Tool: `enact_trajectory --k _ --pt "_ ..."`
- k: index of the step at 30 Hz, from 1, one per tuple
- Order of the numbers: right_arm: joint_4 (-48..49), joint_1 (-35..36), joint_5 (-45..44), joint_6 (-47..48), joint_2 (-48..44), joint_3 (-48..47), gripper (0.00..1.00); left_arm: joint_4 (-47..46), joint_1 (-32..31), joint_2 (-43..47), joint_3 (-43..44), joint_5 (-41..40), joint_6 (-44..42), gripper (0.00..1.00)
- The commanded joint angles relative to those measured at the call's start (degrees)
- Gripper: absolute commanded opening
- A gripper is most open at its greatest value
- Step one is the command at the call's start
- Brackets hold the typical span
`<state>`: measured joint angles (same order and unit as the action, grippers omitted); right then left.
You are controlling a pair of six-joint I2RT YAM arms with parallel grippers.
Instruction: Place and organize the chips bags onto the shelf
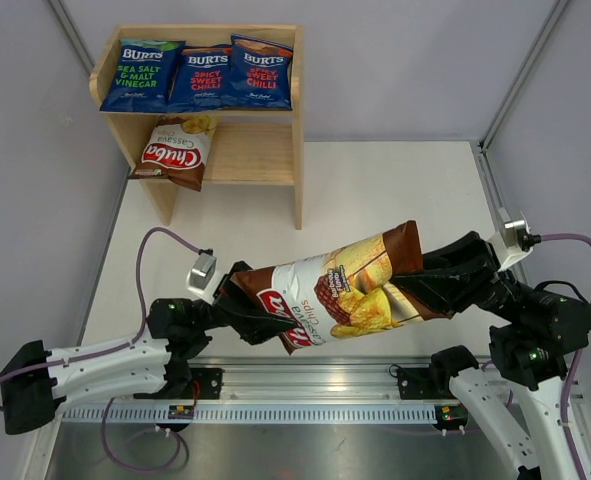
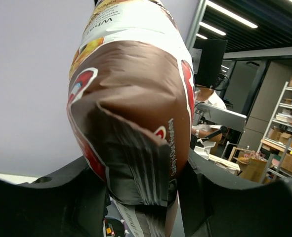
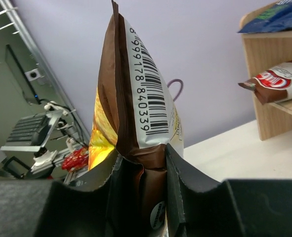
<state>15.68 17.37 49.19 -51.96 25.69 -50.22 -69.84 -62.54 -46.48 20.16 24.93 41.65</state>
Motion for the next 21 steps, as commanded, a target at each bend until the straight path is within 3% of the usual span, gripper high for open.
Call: enact_trajectory --k 1,2,3,6,7,8,10,16,21 --pt "-9.2 0.0 -9.0 8.8 -1.6 -0.6 0.08 -3.4 -0.2 3.7 -1.0 -4.2 -3.1 0.27" --pt "-11.2 0.0 -11.5 12.2 -2.0 -0.8 0.16 -0.8 -0.3 4.6 -1.9 -4.9 -3.4 0.21" --pt "-12.9 0.0 -12.4 13.5 -2.3 -1.3 0.38 -0.3 -0.3 5.0 -2.7 -5.7 -3.5 0.16" --pt "-20.0 0.0 -15.8 18.1 -3.1 -3.0 0.76 2.2 -0.2 7.1 -6.2 -7.7 -2.7 0.10" --pt "-23.2 0.0 -16.7 19.0 -3.3 -3.6 0.93 3.1 -0.3 7.9 -6.9 -8.3 -2.5 0.09" --pt "-24.9 0.0 -18.8 21.2 -3.3 -4.3 0.99 5.8 -0.2 8.9 -8.1 -9.0 -2.3 0.07" --pt "-30.3 0.1 -21.1 23.2 -3.2 -6.7 1.00 10.6 -0.2 13.0 -8.9 -12.8 -1.2 0.00" --pt "-40.2 0.0 -31.3 27.5 -3.8 -11.2 1.00 29.4 -0.2 28.4 -12.6 -30.1 2.7 0.00" --pt "-40.9 0.1 -32.5 28.0 -4.9 -10.6 0.99 62.2 -0.2 40.8 -9.0 -54.1 14.8 0.01"
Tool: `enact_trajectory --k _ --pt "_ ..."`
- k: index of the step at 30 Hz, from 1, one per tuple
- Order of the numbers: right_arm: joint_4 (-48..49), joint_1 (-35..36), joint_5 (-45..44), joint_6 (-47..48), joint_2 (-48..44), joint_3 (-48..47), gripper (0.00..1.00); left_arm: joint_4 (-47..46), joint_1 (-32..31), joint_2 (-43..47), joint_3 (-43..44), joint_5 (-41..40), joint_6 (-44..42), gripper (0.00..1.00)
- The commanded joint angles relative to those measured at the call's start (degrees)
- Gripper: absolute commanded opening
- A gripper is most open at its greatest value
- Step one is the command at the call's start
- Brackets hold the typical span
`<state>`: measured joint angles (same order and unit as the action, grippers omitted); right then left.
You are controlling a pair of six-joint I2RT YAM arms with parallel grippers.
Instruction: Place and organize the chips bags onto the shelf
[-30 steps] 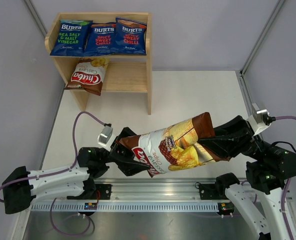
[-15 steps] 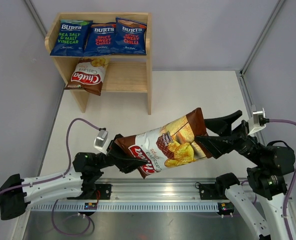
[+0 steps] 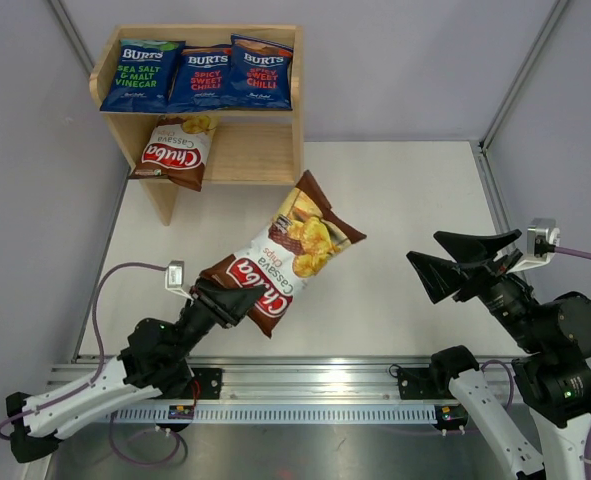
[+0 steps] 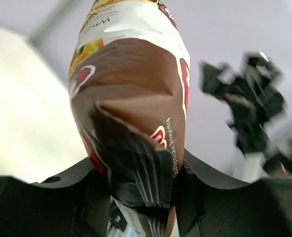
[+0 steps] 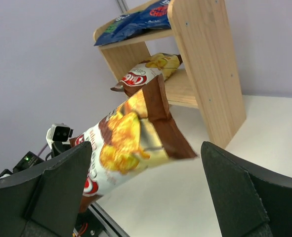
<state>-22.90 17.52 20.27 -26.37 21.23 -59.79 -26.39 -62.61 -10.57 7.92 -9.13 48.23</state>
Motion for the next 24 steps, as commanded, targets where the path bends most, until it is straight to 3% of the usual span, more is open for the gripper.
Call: enact_trajectory --k 1,7,11,17,24 --pt "-2.3 -0.1 -3.5 2.2 -0.3 -0.8 0.99 22.2 -0.1 6.5 4.1 -22.1 9.6 0.00" --pt "-1.9 0.0 -3.5 2.0 -0.2 0.2 0.99 38.1 -0.1 18.1 6.1 -30.5 14.2 0.00" --pt "-1.6 -0.1 -3.4 1.9 -0.1 0.5 0.99 46.8 -0.1 18.7 9.4 -33.9 15.8 0.00" --pt "-2.1 0.0 -3.7 2.4 -0.2 0.6 0.99 51.0 -0.2 19.6 14.5 -37.4 14.2 0.00" --pt "-1.2 -0.1 -3.6 2.2 0.5 0.9 1.00 47.0 -0.1 18.6 20.0 -38.5 8.6 0.00"
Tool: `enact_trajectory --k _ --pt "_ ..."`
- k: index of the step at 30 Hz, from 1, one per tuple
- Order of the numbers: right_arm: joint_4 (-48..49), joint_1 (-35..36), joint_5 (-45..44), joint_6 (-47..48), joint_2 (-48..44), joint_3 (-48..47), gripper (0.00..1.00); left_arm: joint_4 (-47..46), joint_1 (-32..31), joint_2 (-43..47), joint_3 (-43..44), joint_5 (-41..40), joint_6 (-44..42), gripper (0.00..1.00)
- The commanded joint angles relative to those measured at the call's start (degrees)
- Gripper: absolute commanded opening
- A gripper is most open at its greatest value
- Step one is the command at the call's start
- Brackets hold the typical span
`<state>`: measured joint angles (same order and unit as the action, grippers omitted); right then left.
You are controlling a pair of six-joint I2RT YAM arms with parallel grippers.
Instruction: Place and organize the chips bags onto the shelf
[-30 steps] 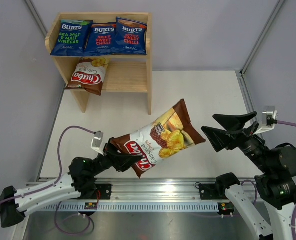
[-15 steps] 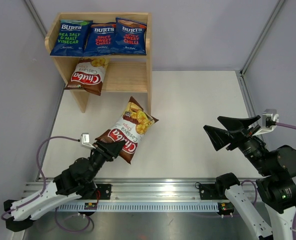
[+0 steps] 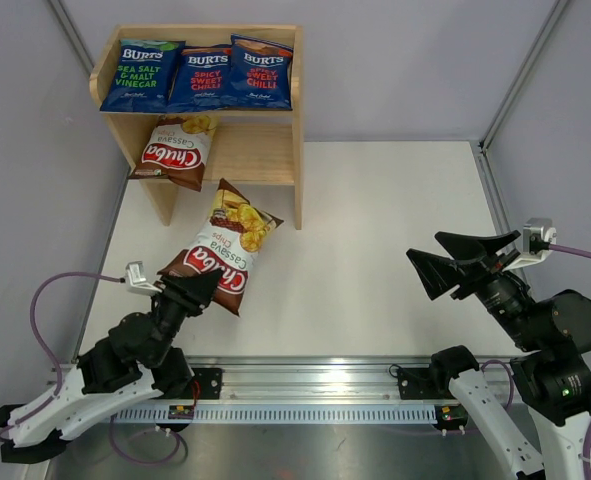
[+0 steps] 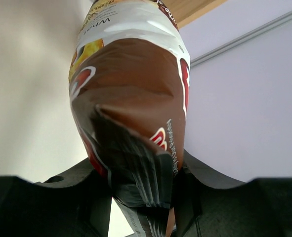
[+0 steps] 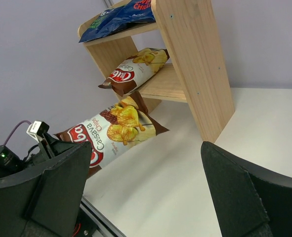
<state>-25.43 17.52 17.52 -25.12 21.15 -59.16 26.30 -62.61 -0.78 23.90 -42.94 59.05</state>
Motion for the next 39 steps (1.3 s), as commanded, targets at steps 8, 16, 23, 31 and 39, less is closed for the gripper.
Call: enact_trajectory --k 8,16,23,31,39 --pt "3.2 0.0 0.3 -0.1 1.7 1.1 1.00 -21.5 -0.1 3.4 4.8 -5.8 -10.3 0.00" --pt "2.9 0.0 0.8 -0.6 1.1 1.5 0.99 -46.8 -0.1 -11.1 2.3 -8.0 -20.2 0.00" --pt "2.3 -0.1 2.0 -1.7 -0.6 1.6 0.99 -50.2 1.4 -21.5 5.8 -11.4 -21.6 0.00" --pt "1.5 -0.1 2.4 -2.3 -2.7 0.5 0.99 -48.0 20.5 -29.9 5.8 7.7 -4.5 0.00" --pt "0.0 0.0 2.0 -1.1 -3.7 0.2 1.00 -57.8 26.8 -41.9 7.7 17.8 -2.7 0.00"
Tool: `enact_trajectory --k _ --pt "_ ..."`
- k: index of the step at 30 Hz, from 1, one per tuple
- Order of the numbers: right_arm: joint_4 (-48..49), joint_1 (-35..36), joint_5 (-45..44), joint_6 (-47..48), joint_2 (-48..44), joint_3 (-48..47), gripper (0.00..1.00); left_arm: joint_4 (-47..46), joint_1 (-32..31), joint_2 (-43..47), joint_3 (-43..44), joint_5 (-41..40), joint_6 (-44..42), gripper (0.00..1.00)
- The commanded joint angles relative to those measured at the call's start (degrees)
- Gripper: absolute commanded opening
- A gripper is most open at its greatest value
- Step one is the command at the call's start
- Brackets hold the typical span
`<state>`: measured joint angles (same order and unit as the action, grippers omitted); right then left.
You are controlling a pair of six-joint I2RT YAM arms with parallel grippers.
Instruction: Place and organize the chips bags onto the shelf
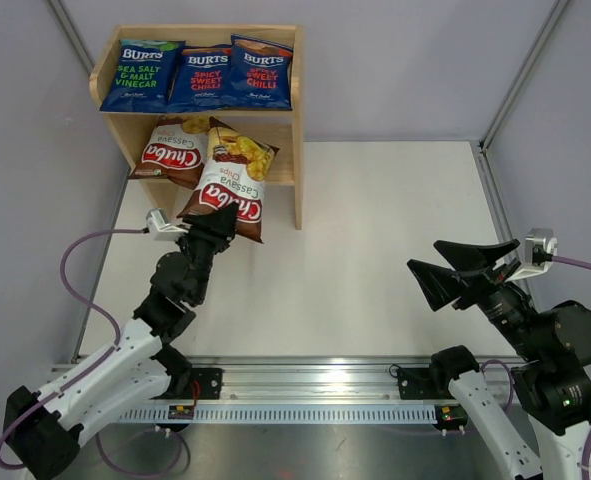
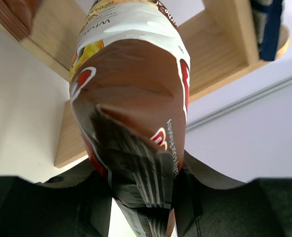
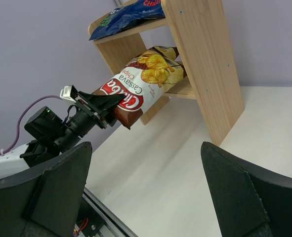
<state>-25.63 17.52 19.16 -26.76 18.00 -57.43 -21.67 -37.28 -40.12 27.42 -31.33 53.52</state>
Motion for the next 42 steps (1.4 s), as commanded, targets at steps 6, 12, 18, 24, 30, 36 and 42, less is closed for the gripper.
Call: enact_trajectory --k 6,12,18,24,30,36,42 --pt "0.2 -0.1 1.1 0.7 -0.9 -1.4 1.00 -13.3 4.6 -11.5 7.1 6.6 5.1 0.00" --pt "0.4 -0.1 1.4 0.8 -1.3 -0.8 0.99 -16.4 7.0 -19.7 11.2 8.5 8.3 0.00" --pt "2.0 -0.1 2.8 -0.3 -1.6 1.4 0.99 -19.0 7.1 -27.9 15.5 7.7 9.5 0.01" --pt "3.0 -0.1 4.3 -1.4 -2.3 1.6 1.00 -19.0 7.3 -35.4 20.6 5.3 9.3 0.02" --pt "5.8 -0.1 7.2 -4.3 -4.2 3.5 0.99 -20.9 8.3 -43.1 25.8 5.4 9.0 0.05" --pt "6.6 0.0 9.6 -4.3 -3.2 2.4 0.99 -21.0 8.4 -46.4 26.1 6.3 9.5 0.09" --pt "6.3 -0.1 9.4 -4.2 -3.9 3.8 0.99 -21.1 8.4 -45.9 22.9 5.0 10.5 0.38"
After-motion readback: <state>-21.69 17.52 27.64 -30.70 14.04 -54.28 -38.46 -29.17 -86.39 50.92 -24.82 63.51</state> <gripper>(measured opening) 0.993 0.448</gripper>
